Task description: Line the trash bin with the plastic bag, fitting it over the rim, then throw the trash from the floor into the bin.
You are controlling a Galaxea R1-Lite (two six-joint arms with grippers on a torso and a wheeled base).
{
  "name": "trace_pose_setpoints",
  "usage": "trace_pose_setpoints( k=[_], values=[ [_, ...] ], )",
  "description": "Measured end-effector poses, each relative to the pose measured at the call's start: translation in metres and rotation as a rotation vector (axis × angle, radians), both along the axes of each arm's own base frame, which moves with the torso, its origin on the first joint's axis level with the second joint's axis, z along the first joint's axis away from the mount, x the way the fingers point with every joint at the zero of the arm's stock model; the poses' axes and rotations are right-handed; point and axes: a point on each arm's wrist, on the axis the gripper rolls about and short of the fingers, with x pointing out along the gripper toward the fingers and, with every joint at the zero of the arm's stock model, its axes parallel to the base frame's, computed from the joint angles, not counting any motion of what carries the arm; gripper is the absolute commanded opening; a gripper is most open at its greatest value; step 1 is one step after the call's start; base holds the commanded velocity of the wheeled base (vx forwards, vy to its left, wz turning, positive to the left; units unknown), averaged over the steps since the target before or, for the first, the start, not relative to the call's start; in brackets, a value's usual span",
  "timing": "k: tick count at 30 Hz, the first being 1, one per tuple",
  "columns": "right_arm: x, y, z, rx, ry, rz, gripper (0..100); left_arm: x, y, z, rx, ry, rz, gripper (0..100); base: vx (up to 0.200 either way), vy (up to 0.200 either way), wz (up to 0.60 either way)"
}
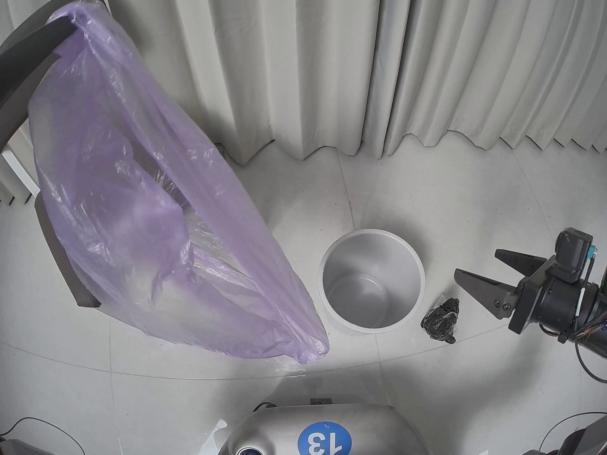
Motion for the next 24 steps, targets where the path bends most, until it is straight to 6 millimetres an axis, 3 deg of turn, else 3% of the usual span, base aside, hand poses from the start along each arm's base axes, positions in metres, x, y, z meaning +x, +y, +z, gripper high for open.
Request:
trace_pose_setpoints(
  k=[24],
  values=[
    [0.005,0.019,-0.017,-0.028,0.057,0.075,100,-0.014,-0.003,0.022,-0.047,-0.063,-0.16,0,0.0,0.0,0.0]
  ],
)
